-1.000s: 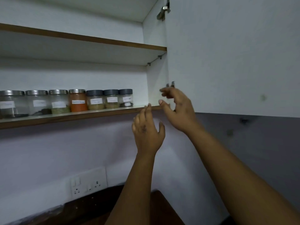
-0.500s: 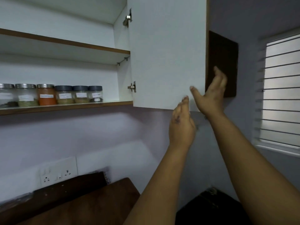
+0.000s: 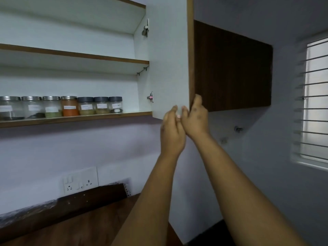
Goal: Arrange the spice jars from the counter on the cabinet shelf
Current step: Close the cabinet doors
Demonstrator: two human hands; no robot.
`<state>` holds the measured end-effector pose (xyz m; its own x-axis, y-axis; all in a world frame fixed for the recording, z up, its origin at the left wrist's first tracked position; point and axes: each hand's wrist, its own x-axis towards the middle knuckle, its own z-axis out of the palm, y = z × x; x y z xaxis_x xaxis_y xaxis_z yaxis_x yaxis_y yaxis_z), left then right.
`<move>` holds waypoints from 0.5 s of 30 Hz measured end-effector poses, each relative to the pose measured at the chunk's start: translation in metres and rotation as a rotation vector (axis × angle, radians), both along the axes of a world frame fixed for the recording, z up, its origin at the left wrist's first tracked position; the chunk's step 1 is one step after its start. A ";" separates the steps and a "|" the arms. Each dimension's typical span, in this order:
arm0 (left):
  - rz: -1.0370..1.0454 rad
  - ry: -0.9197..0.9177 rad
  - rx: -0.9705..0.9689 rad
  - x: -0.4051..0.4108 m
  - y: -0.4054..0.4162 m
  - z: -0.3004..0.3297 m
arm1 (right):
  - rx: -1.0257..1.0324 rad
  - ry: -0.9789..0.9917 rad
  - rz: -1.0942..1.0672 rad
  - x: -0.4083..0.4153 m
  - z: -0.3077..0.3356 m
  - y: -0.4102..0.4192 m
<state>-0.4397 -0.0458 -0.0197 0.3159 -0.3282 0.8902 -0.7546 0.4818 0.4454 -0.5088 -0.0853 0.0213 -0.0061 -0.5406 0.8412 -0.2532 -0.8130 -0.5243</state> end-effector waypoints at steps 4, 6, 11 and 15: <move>0.061 0.052 -0.099 0.046 0.029 0.017 | -0.036 0.037 0.052 0.039 -0.005 0.033; 0.061 0.052 -0.089 0.066 0.044 0.022 | -0.077 0.075 -0.020 0.056 -0.007 0.043; 0.074 0.103 -0.065 0.100 0.076 0.035 | -0.144 0.078 0.055 0.097 -0.007 0.062; 0.175 0.051 -0.077 0.127 0.095 0.042 | -0.237 0.086 0.125 0.142 -0.008 0.072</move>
